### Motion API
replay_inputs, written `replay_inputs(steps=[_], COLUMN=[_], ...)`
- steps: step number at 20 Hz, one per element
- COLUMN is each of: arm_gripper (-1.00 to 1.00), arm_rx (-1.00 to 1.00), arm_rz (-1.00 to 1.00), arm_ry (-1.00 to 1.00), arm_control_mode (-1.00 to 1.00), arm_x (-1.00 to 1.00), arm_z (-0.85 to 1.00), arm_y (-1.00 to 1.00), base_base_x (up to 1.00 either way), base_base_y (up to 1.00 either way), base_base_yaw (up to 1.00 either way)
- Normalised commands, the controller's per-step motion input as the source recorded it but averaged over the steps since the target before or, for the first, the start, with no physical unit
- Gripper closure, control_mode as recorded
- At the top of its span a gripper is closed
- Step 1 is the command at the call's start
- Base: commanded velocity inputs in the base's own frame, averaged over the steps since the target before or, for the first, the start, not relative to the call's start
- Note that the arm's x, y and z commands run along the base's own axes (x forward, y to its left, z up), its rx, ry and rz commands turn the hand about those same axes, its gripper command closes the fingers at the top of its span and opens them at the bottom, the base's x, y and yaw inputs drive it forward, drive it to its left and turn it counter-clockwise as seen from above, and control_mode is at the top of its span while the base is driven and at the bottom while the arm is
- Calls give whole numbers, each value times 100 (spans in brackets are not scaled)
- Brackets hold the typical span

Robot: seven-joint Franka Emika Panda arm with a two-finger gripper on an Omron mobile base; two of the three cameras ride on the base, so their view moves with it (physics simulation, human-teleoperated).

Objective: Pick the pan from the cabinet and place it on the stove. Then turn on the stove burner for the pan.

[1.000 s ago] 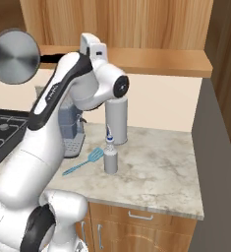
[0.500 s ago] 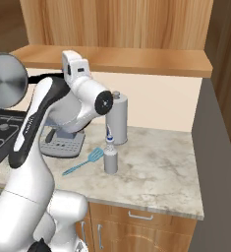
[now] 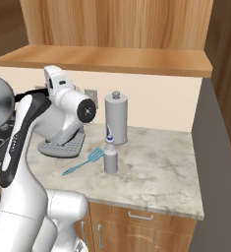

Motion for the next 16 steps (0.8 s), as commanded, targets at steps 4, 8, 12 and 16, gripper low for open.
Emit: replay_inputs(steps=[4, 8, 12, 16], arm_gripper=[100, 100, 100, 100], arm_rx=[0, 0, -3, -5], arm_rz=[7, 6, 4, 4], arm_ry=[2, 2, 3, 5], arm_control_mode=[-100, -100, -100, -100], arm_x=[-6, 0, 0, 0], arm_z=[-27, -32, -40, -37], arm_y=[58, 63, 63, 63], base_base_x=[0, 0, 0, 0], base_base_y=[0, 0, 0, 0], base_base_yaw=[0, 0, 0, 0])
